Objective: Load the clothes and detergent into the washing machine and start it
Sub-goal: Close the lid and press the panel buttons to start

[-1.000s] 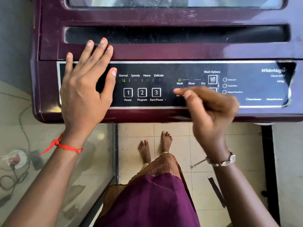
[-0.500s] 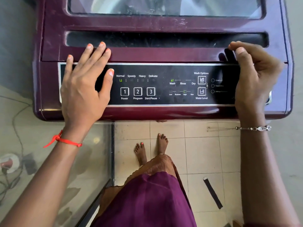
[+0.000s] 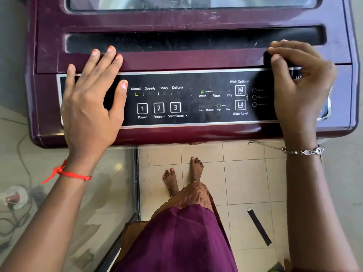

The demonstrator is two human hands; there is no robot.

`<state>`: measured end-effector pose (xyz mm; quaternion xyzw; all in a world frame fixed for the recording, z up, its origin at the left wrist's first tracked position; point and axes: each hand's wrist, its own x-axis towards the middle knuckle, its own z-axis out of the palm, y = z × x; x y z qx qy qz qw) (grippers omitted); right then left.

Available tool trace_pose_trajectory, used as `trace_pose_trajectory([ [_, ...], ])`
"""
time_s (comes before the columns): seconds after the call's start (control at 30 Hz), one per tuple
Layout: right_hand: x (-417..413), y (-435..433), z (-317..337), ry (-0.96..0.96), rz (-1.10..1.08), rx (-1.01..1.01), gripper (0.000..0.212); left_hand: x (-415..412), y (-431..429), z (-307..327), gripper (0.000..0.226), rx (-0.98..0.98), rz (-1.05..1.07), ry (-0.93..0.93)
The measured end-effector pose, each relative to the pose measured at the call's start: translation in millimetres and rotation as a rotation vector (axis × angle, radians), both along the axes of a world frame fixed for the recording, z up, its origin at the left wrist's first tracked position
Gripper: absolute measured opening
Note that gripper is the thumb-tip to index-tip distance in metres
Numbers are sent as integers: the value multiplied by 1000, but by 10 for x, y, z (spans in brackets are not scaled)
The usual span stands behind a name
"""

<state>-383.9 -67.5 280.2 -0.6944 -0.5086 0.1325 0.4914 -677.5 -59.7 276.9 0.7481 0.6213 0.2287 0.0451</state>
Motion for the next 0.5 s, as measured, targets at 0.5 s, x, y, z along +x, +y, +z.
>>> trace_pose_trajectory([
  [0.5,-99,-49,-23,-332,-24,48,25,4,2,29,41,-16,-7,-28],
])
